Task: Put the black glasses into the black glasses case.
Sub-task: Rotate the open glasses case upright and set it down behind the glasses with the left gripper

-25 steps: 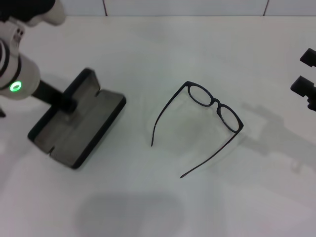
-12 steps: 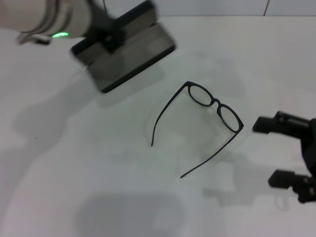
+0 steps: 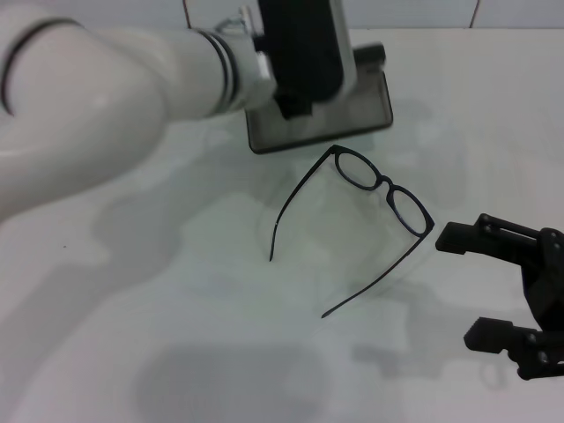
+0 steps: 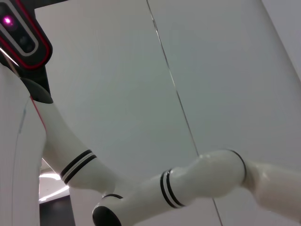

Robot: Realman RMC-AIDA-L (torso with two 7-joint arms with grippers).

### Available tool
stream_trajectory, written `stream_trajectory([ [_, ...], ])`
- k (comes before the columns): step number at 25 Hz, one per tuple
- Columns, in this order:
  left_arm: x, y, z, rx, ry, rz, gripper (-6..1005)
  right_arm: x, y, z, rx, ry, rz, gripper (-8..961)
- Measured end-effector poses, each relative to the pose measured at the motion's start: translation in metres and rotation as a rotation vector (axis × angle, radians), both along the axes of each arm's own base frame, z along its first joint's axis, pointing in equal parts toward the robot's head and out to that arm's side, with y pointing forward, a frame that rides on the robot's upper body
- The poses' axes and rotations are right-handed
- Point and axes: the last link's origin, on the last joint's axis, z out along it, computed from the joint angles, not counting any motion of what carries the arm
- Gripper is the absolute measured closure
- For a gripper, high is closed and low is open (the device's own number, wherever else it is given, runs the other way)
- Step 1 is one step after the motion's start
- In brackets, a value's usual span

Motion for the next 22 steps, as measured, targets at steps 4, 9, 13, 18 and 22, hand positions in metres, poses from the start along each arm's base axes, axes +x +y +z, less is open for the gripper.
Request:
stream_trajectory([
  [4, -0.006, 0.0, -0.024, -0.034, 0.048, -0.051, 805, -0.001, 0.0, -0.002, -0.001, 0.004, -0.002, 113],
  [9, -0.007, 0.001, -0.034, -0.043, 0.074, -0.099, 805, -0.002, 0.001, -0.003, 0.003, 0.005, -0.004, 113],
  [13, -0.008, 0.0, -0.036, -0.045, 0.081, -0.114, 805, -0.001, 0.002, -0.003, 0.011, 0.008, -0.016, 113],
  [18, -0.013, -0.01, -0.046, -0.092, 0.121, -0.114, 806, 0.0, 0.002, -0.002, 0.019, 0.012, -0.032, 113],
  [22, -0.018, -0.019, -0.052, -0.116, 0.135, -0.114, 806, 0.001, 0.002, -0.001, 0.022, 0.012, -0.038, 113],
])
